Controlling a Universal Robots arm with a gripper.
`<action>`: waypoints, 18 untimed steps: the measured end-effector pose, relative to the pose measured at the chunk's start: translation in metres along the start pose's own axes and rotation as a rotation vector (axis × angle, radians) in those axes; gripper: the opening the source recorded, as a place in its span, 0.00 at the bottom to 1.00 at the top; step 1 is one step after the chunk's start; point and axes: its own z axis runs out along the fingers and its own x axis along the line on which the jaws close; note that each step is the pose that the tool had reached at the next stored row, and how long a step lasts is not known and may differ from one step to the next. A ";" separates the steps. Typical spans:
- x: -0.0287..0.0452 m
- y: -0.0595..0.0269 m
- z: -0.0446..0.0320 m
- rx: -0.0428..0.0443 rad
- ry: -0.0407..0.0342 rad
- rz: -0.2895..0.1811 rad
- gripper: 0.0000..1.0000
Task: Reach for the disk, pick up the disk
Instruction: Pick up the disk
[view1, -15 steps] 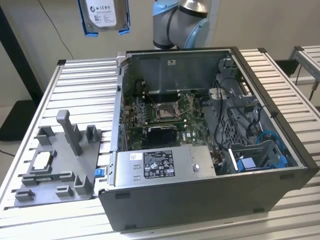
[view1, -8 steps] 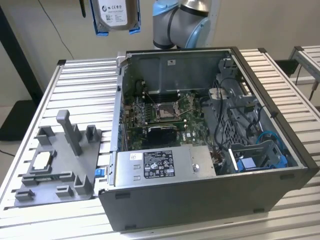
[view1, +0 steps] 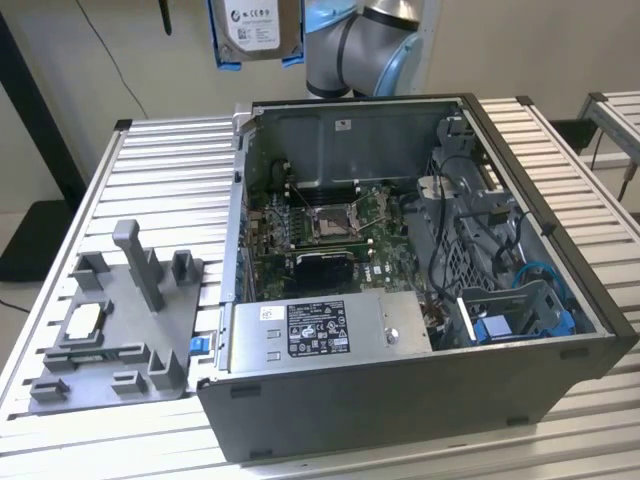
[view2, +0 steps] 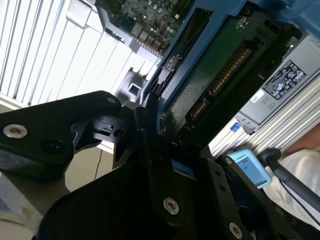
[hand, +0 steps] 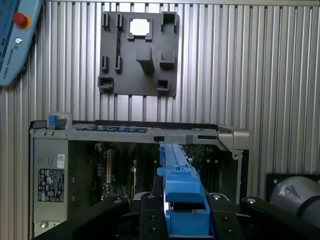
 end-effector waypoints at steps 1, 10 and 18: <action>0.0000 -0.0037 -0.0001 0.0000 0.0000 0.000 0.00; 0.0002 -0.0355 -0.0012 0.0000 0.0000 0.000 0.00; 0.0003 -0.0648 -0.0022 0.0000 0.0001 0.000 0.00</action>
